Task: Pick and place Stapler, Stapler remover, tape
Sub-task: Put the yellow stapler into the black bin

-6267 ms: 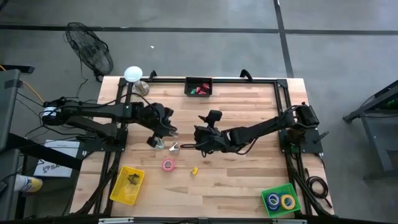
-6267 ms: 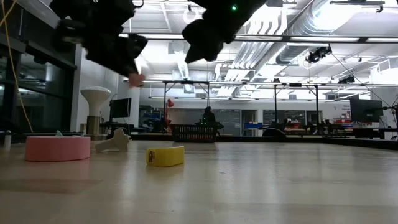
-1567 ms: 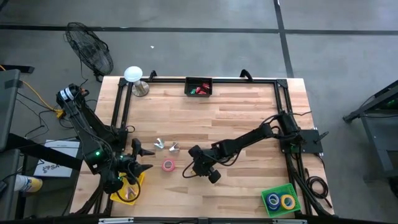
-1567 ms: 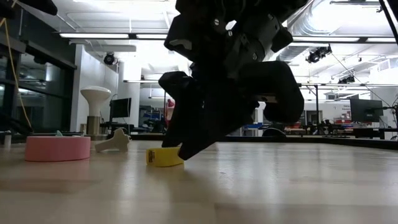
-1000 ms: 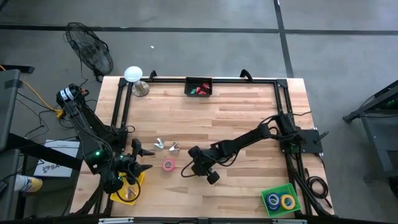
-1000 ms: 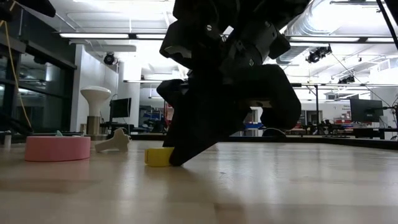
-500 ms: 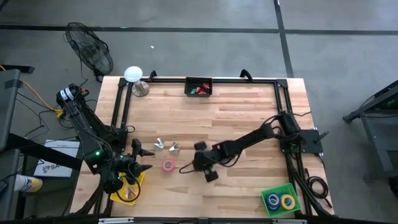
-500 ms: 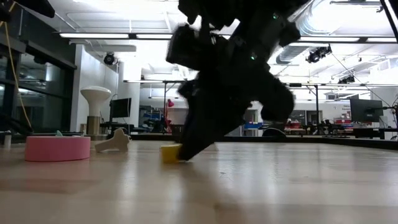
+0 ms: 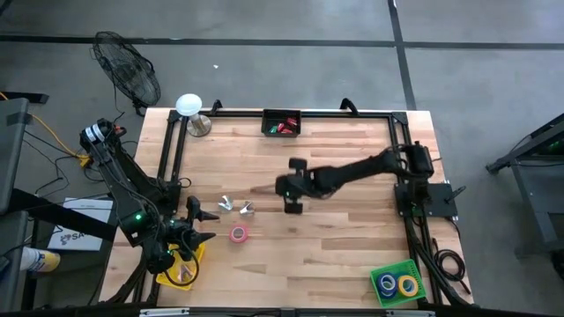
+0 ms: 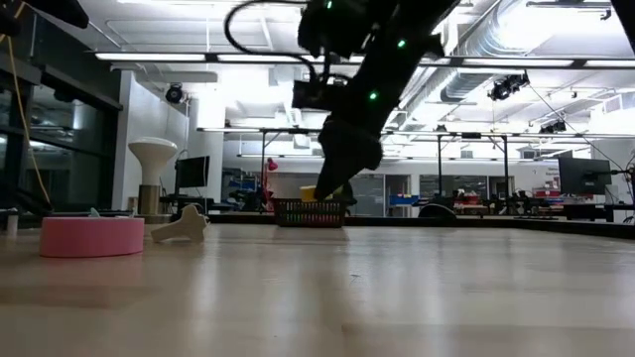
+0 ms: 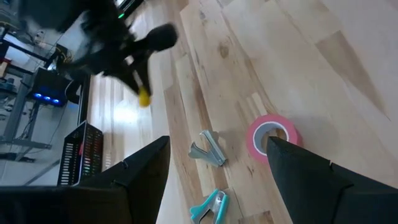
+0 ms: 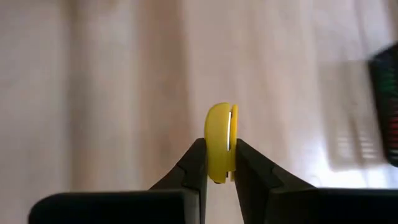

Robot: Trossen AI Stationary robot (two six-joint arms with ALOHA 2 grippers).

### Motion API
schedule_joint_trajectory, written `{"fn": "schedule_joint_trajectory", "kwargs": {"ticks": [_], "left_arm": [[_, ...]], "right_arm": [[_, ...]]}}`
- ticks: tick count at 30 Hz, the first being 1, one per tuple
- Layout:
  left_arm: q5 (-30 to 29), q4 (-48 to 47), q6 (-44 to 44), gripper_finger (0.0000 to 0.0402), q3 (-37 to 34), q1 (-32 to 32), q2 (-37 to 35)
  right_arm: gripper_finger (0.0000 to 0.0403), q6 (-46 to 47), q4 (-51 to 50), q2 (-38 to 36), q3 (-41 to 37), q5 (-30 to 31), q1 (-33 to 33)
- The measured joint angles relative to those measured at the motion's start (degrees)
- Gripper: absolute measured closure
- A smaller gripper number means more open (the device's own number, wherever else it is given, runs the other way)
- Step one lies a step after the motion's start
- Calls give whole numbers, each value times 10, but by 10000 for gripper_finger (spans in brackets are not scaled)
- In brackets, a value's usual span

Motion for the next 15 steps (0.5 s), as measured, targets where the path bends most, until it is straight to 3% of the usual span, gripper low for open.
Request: {"fn": "schedule_joint_trajectory", "kwargs": {"ticks": [15], "left_arm": [[-2,0,0,140,0,0,0]], "right_arm": [[357,-115,128,0,1,-23,-208]]}}
